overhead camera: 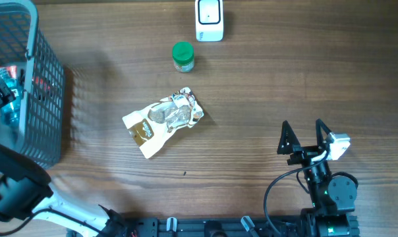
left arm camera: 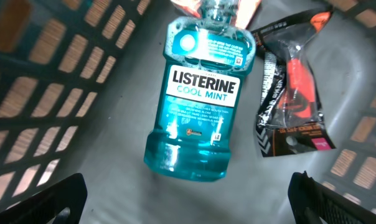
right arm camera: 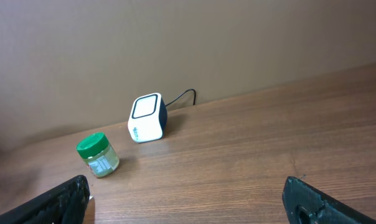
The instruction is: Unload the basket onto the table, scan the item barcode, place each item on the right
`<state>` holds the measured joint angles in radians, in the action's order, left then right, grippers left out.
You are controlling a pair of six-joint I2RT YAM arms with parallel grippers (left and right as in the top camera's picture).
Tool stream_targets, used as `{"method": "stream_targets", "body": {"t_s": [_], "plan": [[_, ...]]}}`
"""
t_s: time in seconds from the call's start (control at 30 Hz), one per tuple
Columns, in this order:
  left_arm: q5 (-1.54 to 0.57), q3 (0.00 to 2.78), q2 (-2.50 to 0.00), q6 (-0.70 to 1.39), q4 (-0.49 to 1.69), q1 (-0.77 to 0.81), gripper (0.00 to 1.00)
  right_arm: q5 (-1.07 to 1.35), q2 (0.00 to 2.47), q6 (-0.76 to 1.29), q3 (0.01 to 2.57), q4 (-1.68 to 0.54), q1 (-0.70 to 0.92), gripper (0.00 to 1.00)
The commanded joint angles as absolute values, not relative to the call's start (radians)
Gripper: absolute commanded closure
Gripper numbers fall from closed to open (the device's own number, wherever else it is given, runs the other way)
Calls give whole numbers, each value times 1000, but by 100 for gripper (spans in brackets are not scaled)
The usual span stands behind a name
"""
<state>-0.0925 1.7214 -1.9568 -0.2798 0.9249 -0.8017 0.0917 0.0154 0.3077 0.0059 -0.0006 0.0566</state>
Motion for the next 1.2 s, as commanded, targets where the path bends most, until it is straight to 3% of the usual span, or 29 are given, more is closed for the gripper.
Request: {"method": "stream_targets", "body": {"t_s": [0.0,0.57,1.17], "plan": [[-112,1724,-1993,-311,904,-808,0,78,7,291,5,2,59,0],[-10,1489,-1996,-339,687,-798,0,78,7,291,5,2,59,0],[-10,1488,-2102,-385,575,-743,0,78,7,291,5,2,59,0]]}}
